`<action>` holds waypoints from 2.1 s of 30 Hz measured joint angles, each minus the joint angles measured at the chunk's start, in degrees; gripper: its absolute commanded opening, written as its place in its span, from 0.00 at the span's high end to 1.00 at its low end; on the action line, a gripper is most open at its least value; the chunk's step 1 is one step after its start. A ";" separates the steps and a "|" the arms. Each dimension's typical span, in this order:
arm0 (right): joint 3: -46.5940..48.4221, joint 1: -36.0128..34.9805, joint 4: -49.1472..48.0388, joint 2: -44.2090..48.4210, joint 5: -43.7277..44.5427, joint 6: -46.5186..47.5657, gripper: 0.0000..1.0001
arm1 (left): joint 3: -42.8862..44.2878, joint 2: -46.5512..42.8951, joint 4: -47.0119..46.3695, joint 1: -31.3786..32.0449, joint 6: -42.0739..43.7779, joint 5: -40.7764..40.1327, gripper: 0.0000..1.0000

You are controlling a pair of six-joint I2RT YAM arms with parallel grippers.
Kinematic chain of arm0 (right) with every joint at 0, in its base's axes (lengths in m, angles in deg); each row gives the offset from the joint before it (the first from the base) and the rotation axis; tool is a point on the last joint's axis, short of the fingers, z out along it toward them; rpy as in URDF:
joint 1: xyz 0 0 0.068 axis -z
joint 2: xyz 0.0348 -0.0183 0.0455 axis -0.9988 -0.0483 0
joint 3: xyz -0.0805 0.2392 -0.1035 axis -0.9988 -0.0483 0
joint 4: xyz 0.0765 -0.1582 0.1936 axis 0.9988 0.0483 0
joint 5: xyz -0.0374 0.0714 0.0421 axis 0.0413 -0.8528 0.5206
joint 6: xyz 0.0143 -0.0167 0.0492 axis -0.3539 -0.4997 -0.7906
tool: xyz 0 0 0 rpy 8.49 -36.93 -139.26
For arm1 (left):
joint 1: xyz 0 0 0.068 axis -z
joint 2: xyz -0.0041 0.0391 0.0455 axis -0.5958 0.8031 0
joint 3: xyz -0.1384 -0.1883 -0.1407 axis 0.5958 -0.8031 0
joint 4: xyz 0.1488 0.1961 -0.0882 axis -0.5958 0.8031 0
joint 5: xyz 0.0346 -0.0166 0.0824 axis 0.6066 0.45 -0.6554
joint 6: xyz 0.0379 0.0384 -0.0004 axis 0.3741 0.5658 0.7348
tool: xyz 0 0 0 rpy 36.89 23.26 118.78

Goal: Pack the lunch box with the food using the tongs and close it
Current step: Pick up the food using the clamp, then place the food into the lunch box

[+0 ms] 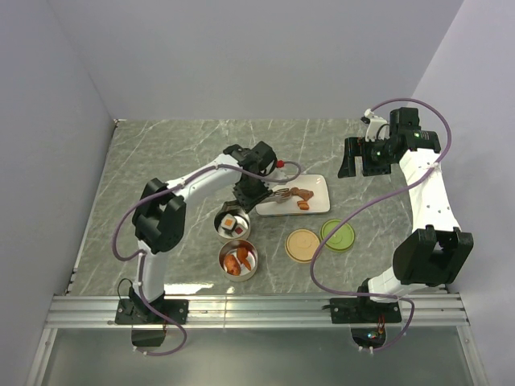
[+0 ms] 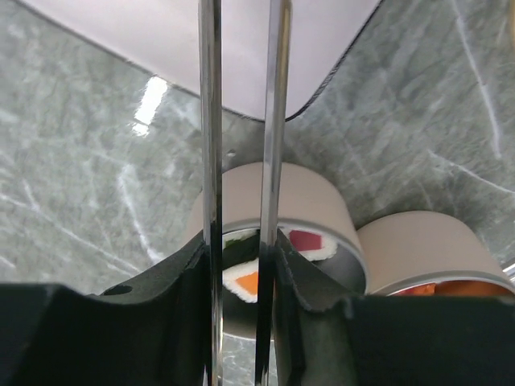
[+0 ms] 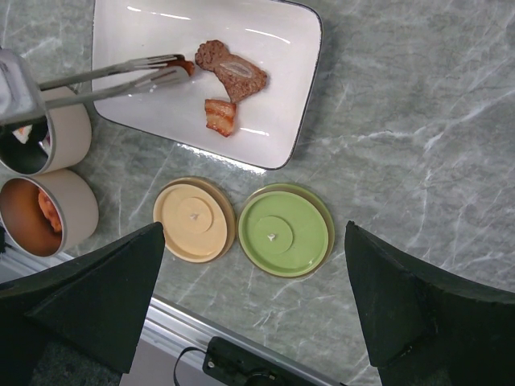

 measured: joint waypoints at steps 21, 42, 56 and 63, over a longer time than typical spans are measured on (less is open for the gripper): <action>0.00 0.02 0.61 0.44 -2.75 2.12 0.00 | -7.48 -25.68 3.93 -4.70 8.76 8.31 0.82; 0.00 0.02 0.87 1.44 -3.85 2.69 0.00 | -35.21 -57.31 16.41 -7.28 18.51 10.78 0.78; 0.00 0.02 0.92 1.51 -3.85 2.71 0.00 | -38.88 -53.00 17.22 -7.37 18.18 14.21 0.71; 0.00 0.02 0.92 1.51 -3.82 2.82 0.00 | -40.50 -50.75 17.05 -7.30 18.25 15.04 0.59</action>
